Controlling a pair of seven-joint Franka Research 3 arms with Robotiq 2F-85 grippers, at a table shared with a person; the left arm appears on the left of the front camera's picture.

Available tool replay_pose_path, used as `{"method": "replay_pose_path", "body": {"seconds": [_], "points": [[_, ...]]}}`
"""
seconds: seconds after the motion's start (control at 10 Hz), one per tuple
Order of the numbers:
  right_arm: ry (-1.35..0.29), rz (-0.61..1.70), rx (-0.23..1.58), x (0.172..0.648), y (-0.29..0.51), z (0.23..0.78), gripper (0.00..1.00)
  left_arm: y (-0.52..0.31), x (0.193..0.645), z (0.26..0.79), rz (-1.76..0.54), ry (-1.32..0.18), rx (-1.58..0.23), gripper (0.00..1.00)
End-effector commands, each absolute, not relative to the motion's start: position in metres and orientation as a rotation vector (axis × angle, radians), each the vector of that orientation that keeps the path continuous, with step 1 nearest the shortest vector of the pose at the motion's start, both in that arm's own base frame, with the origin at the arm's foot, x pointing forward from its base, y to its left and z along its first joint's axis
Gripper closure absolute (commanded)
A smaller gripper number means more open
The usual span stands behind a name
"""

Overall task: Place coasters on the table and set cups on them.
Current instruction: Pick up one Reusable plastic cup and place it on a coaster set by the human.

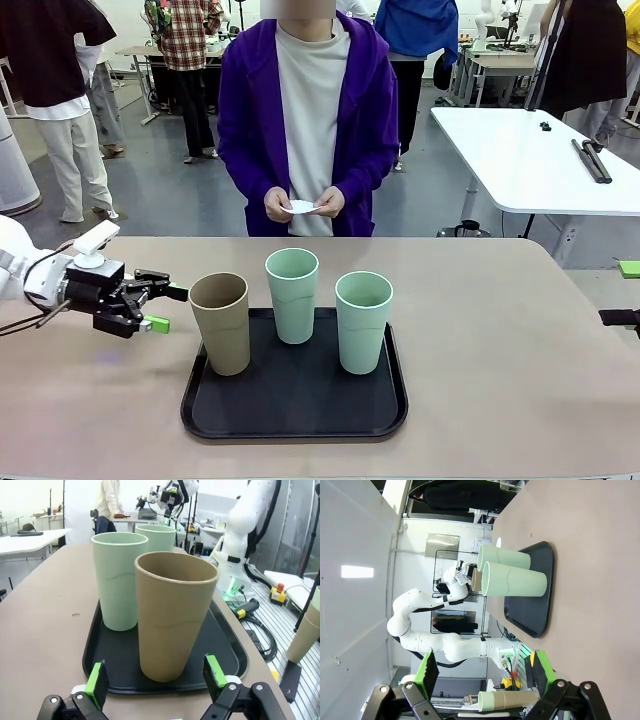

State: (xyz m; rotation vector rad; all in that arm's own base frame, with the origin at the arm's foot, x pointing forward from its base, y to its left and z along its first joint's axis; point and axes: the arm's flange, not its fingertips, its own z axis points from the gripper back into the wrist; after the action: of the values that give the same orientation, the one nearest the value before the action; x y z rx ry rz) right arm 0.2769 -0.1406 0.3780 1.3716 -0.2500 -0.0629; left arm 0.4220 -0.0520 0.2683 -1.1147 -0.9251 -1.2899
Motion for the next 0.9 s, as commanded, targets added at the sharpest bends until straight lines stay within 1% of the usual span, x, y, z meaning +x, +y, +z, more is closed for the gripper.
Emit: {"method": "replay_pose_path", "body": {"seconds": [0.0,0.2,0.8], "points": [[-0.252,-0.064,1.383,0.277,-0.141,0.379,0.00,-0.060,0.430,0.257,-1.278,-0.993,-1.157,0.00],[-0.252,-0.064,1.383,0.277,-0.141,0.379,0.00,-0.069,0.433,0.245,-1.290,-0.960,-1.208,0.00],[-0.252,-0.064,1.383,0.277,-0.141,0.379,0.00,-0.096,0.426,0.228,-1.365,-0.893,-1.262,0.00]]}}
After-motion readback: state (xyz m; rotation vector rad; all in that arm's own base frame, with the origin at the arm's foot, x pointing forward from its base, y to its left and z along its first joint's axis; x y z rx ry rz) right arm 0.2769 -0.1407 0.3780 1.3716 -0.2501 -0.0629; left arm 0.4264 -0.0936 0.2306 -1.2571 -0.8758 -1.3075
